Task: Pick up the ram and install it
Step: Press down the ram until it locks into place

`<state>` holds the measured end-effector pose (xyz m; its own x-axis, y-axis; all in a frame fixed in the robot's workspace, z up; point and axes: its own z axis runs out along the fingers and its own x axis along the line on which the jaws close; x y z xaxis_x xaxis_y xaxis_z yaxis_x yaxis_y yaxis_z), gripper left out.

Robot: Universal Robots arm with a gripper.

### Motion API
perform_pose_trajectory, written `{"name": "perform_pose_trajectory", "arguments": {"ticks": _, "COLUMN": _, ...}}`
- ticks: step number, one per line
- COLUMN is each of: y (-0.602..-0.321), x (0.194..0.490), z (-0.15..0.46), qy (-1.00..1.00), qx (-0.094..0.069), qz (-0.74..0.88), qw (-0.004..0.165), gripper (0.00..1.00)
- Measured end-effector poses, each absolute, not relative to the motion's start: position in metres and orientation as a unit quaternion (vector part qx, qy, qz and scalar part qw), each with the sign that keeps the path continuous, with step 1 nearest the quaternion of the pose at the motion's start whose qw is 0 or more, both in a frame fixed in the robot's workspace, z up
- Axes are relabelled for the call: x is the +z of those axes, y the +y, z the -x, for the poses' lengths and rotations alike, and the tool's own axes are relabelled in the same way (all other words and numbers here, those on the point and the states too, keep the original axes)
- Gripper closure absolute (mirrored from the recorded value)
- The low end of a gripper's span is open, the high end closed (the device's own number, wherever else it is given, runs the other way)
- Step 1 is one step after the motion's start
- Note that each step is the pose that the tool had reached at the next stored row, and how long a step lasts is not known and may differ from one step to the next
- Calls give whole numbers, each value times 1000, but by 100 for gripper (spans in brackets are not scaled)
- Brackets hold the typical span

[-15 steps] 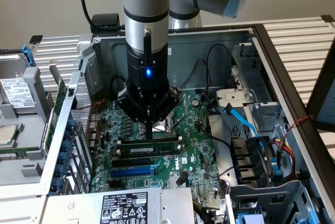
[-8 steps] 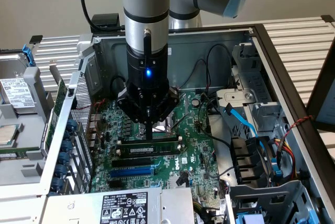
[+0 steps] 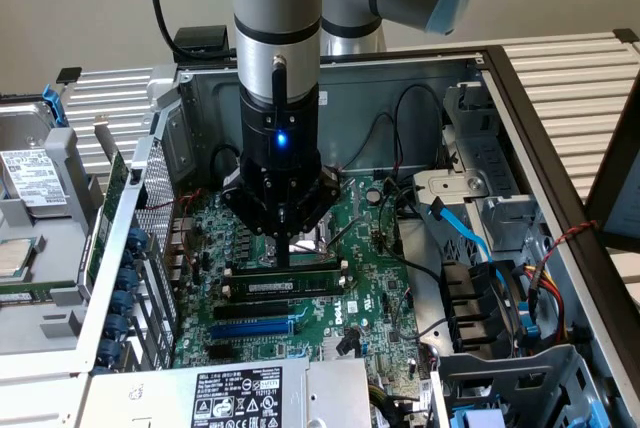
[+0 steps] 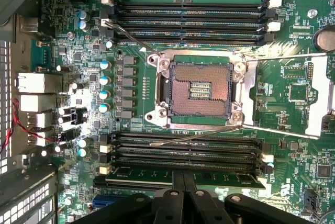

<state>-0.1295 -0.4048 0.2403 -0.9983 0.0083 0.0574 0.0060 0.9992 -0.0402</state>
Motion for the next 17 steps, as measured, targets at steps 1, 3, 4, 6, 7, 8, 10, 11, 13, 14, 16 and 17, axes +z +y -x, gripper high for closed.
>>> {"name": "perform_pose_trajectory", "arguments": {"ticks": 1, "y": -405, "x": 240, "z": 130, "qy": -999, "qx": 20, "qz": 4, "qw": 29, "gripper": 89}}
{"name": "perform_pose_trajectory", "arguments": {"ticks": 3, "y": -405, "x": 240, "z": 131, "qy": -999, "qx": 20, "qz": 4, "qw": 29, "gripper": 89}}
{"name": "perform_pose_trajectory", "arguments": {"ticks": 4, "y": -405, "x": 240, "z": 131, "qy": -999, "qx": 20, "qz": 4, "qw": 29, "gripper": 89}}
{"name": "perform_pose_trajectory", "arguments": {"ticks": 6, "y": -405, "x": 240, "z": 132, "qy": -999, "qx": 20, "qz": 4, "qw": 29, "gripper": 89}}
{"name": "perform_pose_trajectory", "arguments": {"ticks": 7, "y": -405, "x": 240, "z": 132, "qy": -999, "qx": 20, "qz": 4, "qw": 29, "gripper": 89}}
{"name": "perform_pose_trajectory", "arguments": {"ticks": 8, "y": -405, "x": 240, "z": 132, "qy": -999, "qx": 20, "qz": 4, "qw": 29, "gripper": 89}}
{"name": "perform_pose_trajectory", "arguments": {"ticks": 10, "y": -405, "x": 240, "z": 133, "qy": -999, "qx": 20, "qz": 4, "qw": 29, "gripper": 89}}
{"name": "perform_pose_trajectory", "arguments": {"ticks": 11, "y": -405, "x": 240, "z": 133, "qy": -999, "qx": 20, "qz": 4, "qw": 29, "gripper": 89}}
{"name": "perform_pose_trajectory", "arguments": {"ticks": 13, "y": -405, "x": 240, "z": 134, "qy": -999, "qx": 20, "qz": 4, "qw": 29, "gripper": 89}}
{"name": "perform_pose_trajectory", "arguments": {"ticks": 14, "y": -405, "x": 240, "z": 134, "qy": -999, "qx": 20, "qz": 4, "qw": 29, "gripper": 89}}
{"name": "perform_pose_trajectory", "arguments": {"ticks": 16, "y": -405, "x": 240, "z": 135, "qy": -999, "qx": 20, "qz": 4, "qw": 29, "gripper": 89}}
{"name": "perform_pose_trajectory", "arguments": {"ticks": 17, "y": -405, "x": 240, "z": 135, "qy": -999, "qx": 20, "qz": 4, "qw": 29, "gripper": 89}}
